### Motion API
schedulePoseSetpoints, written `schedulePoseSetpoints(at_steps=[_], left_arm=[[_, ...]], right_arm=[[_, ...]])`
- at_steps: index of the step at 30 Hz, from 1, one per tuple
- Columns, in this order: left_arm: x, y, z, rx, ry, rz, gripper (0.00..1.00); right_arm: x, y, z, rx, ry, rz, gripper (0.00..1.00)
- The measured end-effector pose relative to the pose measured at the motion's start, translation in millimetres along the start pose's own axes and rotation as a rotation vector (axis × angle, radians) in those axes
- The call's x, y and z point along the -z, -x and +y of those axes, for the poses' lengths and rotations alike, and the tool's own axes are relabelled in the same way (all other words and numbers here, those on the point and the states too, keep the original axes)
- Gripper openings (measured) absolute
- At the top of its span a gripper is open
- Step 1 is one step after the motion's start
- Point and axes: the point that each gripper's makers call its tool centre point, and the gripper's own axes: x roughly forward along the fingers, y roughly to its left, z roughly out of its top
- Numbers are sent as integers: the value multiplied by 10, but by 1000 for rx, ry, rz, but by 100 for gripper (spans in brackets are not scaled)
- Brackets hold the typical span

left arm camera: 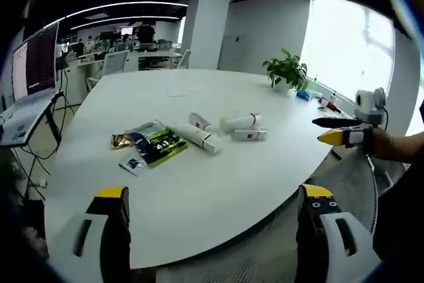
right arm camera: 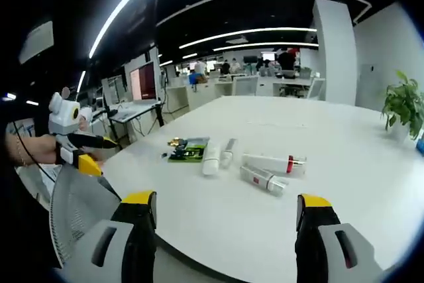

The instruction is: Arrange the skincare products in the storage area until every visible bottle or jar stands upright without overlapping.

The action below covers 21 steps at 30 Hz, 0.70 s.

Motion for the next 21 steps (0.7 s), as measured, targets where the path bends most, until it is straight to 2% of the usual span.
schedulePoseSetpoints(at_steps=[4,7,10,14,21], left_arm=[[-83,-29,1,-5,-7,-25,99],[-49,-30,17,-14,-7,-22,99],[-24,-9,19,-19,-54,-25,99],[3,-33,24,-20,-67,-11,99],[-28,7,120,-29,16,-54,96]], right_arm=[[-9,-11,-30,5,-17,-6,91],[8,-22,-48,12,-15,-4,90],[37,-39,-35,7,-3,7,90],[54,-37,-11,0,-1,20,90],[82,-47,-32,6,-12,28,89]])
